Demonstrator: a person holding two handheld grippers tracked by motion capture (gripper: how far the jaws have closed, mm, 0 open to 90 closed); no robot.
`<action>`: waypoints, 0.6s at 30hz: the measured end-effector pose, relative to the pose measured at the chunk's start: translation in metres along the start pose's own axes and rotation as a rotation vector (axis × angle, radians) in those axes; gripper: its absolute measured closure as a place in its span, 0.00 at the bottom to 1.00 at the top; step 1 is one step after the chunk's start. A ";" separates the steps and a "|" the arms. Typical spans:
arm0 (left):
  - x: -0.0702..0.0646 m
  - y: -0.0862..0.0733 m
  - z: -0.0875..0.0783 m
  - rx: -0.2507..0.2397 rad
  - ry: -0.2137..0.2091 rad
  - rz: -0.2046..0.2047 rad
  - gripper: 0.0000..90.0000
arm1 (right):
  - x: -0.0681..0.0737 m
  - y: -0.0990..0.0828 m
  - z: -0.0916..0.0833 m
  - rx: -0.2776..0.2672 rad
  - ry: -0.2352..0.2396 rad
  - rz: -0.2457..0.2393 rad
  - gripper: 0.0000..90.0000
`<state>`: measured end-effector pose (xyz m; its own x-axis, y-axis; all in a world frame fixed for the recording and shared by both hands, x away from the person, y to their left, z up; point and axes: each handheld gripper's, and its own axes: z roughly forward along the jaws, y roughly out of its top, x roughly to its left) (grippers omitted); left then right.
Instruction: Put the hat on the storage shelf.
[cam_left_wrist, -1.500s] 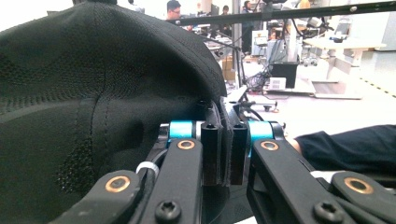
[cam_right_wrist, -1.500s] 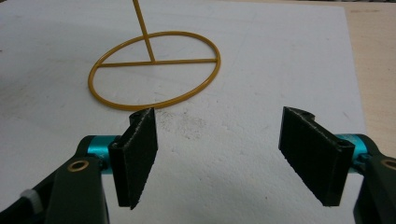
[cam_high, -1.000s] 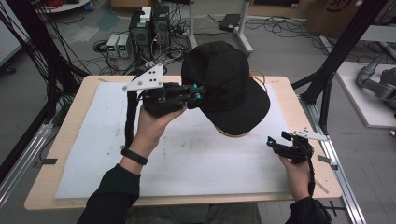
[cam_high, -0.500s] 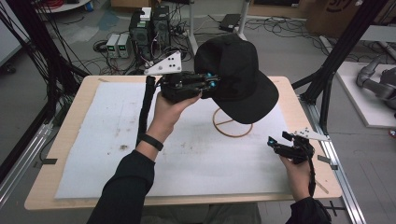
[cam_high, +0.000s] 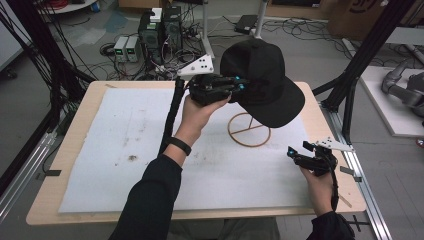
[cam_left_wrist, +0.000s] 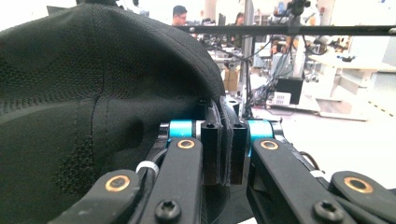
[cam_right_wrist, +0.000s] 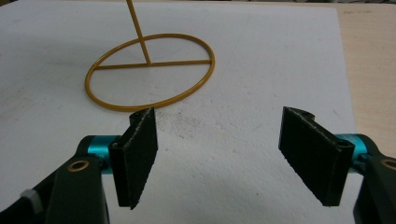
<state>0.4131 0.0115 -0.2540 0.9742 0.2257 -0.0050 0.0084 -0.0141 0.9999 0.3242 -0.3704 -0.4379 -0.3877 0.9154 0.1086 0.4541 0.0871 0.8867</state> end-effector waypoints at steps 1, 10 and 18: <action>0.001 -0.001 0.002 0.008 0.002 -0.005 0.97 | 0.000 0.000 0.000 0.002 0.000 0.001 0.31; 0.004 -0.013 0.008 0.046 0.074 -0.039 0.89 | -0.001 -0.001 -0.001 0.001 0.001 -0.001 0.31; 0.003 -0.015 -0.007 0.022 0.155 -0.066 0.76 | 0.001 0.000 -0.002 0.000 -0.007 -0.001 0.31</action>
<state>0.4144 0.0187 -0.2685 0.9249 0.3745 -0.0662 0.0774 -0.0149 0.9969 0.3224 -0.3702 -0.4370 -0.3823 0.9181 0.1040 0.4534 0.0883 0.8869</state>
